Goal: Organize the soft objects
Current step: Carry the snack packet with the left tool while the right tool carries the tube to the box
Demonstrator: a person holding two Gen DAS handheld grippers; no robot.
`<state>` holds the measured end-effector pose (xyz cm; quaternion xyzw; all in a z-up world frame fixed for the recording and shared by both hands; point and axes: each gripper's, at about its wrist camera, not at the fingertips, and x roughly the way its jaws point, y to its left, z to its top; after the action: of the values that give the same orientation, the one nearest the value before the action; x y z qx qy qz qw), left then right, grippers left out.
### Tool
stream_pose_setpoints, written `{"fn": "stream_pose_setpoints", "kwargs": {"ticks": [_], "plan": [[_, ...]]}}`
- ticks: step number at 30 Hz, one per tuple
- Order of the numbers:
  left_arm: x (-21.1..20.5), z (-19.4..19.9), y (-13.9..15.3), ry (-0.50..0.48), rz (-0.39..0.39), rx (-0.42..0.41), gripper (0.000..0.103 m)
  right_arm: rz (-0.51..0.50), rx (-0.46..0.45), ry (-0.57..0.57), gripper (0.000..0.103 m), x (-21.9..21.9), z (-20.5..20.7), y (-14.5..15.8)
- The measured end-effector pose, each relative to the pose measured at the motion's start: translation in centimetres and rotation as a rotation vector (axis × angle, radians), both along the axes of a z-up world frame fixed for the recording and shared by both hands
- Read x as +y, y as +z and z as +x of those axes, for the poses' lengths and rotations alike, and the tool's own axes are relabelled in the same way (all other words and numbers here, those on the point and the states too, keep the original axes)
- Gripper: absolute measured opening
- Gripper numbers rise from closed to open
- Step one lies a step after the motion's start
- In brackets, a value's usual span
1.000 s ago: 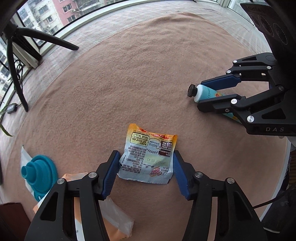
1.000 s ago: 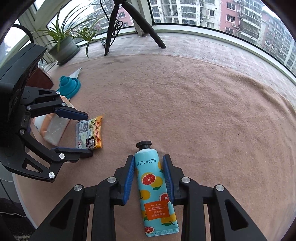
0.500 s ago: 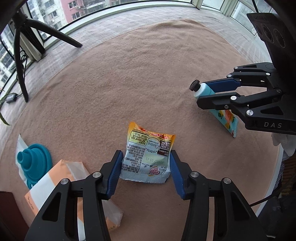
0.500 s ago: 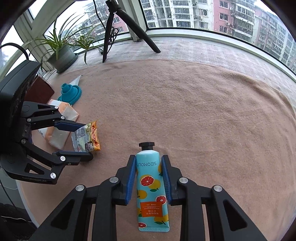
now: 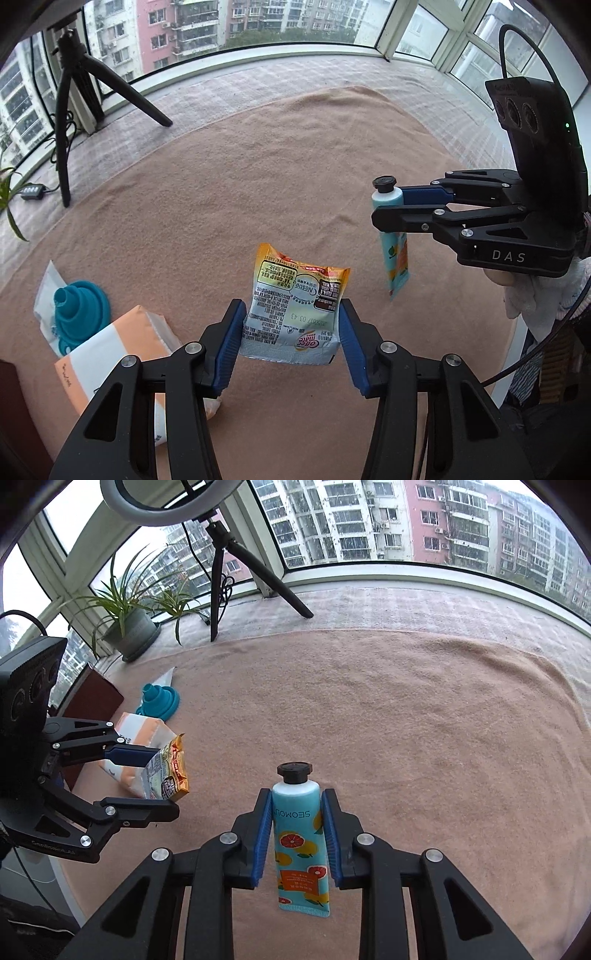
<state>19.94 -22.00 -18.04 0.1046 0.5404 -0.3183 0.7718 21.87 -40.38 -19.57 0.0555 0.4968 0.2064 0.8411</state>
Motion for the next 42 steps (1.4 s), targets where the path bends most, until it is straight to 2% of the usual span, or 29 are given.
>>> {"fn": "stream_pose_setpoints", "kwargs": {"ticks": [9, 18, 25, 30, 42], "plan": [[2.1, -1.6, 2.7, 0.056, -0.041, -0.054, 0.049, 0.003, -0.088, 0.004, 0.023, 1.4, -1.3, 3.6], [7.8, -4.3, 7.3, 0.169, -0.111, -0.159, 0.049, 0.02, -0.182, 0.064, 0.023, 5.5, -3.2, 9.3], [13.3, -6.5, 9.1, 0.274, -0.138, -0.216, 0.049, 0.014, -0.266, 0.151, 0.023, 10.6, -4.8, 13.7], [17.7, -7.8, 9.8, 0.355, -0.152, -0.226, 0.049, 0.023, -0.311, 0.219, 0.023, 14.8, -5.4, 16.0], [29.4, -10.2, 10.8, 0.545, -0.159, -0.256, 0.049, 0.037, -0.357, 0.375, 0.023, 26.5, -5.8, 18.3]]}}
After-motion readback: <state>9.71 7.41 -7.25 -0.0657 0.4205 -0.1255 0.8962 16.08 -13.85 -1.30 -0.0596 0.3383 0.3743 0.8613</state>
